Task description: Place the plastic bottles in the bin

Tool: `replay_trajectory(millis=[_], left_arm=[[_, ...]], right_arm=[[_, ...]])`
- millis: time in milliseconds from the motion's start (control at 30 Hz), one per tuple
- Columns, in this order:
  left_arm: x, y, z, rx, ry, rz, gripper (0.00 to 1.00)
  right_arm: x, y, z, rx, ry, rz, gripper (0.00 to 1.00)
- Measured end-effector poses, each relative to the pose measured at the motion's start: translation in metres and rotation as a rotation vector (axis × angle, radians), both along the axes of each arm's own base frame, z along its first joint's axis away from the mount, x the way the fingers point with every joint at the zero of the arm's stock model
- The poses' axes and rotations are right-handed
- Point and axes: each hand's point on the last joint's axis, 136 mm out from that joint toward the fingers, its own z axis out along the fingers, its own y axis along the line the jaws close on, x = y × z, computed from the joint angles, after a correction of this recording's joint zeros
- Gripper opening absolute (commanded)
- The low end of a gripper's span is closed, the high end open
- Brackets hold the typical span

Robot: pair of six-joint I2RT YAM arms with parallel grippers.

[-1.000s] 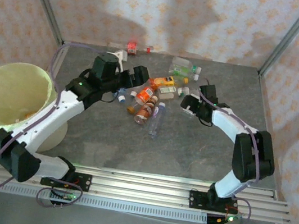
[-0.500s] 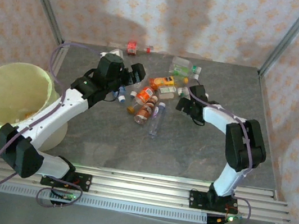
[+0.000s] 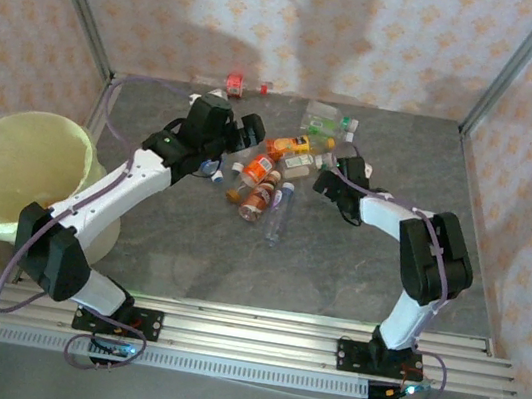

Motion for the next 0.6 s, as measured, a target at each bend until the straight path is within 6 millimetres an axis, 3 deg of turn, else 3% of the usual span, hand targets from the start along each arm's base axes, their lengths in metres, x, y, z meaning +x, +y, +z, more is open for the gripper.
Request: replay_trajectory(millis=[400,600], left_arm=[[0.008,-0.015,0.017,-0.041,0.004,-0.045,1.0],[0.012,-0.029,0.001,-0.046,0.047,-0.084,1.0]], right_arm=[[0.002,0.003,0.004,-0.054,-0.056,0.065,0.79],[-0.02,-0.005,0.007,-0.043,-0.059,0.057,0.76]])
